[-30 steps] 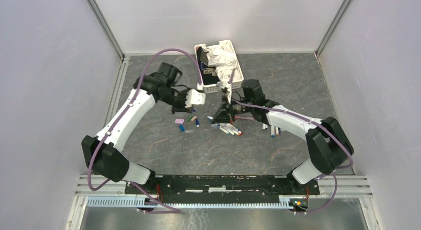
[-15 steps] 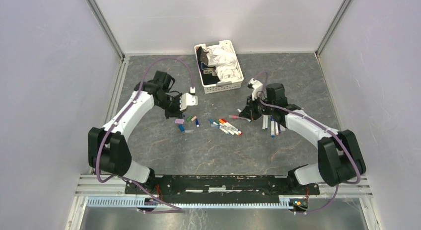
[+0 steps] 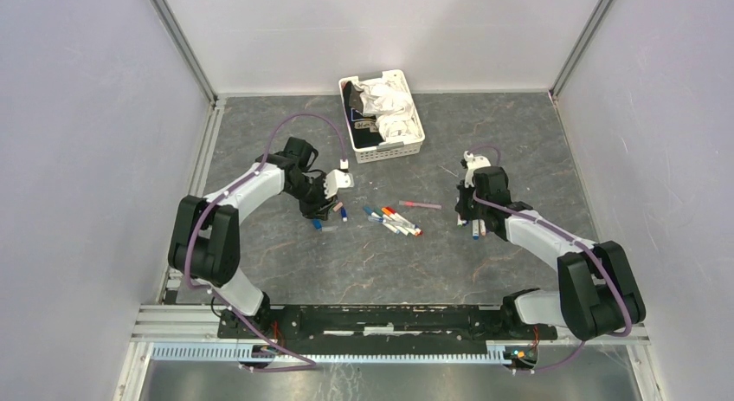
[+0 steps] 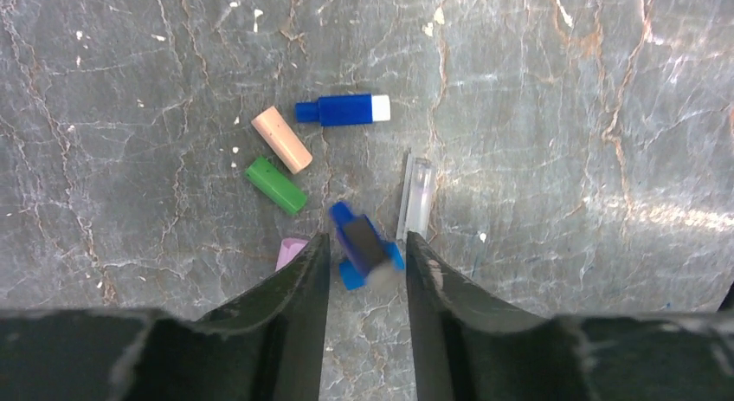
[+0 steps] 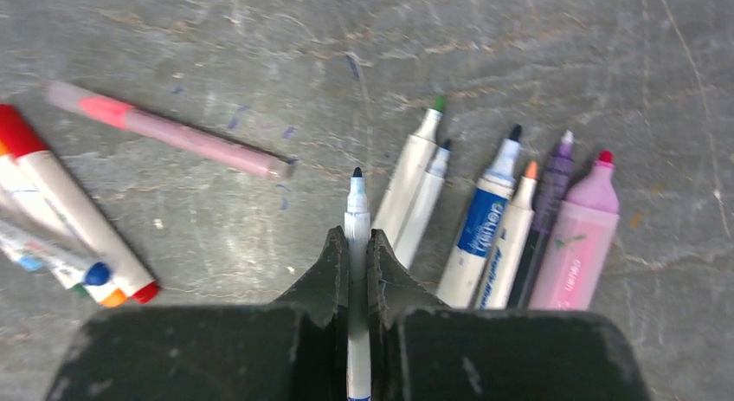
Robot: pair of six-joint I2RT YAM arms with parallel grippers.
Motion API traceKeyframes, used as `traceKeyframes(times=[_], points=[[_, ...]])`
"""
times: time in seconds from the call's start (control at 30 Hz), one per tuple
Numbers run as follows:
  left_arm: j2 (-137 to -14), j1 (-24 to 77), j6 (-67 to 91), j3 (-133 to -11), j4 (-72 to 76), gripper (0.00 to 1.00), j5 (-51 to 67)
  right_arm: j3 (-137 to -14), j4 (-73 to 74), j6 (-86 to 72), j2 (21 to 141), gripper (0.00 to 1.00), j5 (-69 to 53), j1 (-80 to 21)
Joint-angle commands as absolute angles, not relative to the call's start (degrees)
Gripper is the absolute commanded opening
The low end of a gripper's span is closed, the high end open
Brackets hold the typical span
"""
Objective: Open the pen caps
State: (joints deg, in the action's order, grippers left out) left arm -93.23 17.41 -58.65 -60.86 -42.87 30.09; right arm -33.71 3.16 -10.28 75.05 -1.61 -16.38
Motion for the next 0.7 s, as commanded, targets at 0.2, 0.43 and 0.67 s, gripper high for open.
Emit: traceKeyframes(times=[0.2, 0.43, 0.67], points=[[-91.87, 17.89, -53.32, -64.18, -41.57, 0.59, 31.55, -31.99, -1.67, -10.63, 73.53, 0.07, 8.23, -16.03], [-89.91, 17.93, -49.03, -75.23, -49.72, 0.8, 32.36, -32.43, -2.02, -9.24, 75.35, 0.25, 8.57, -15.69], [-86.14, 17.5, -40.25, -86.15, -50.58, 1.0, 26.87, -32.51, -2.48, -9.21, 74.44, 0.34, 7.66, -15.63]])
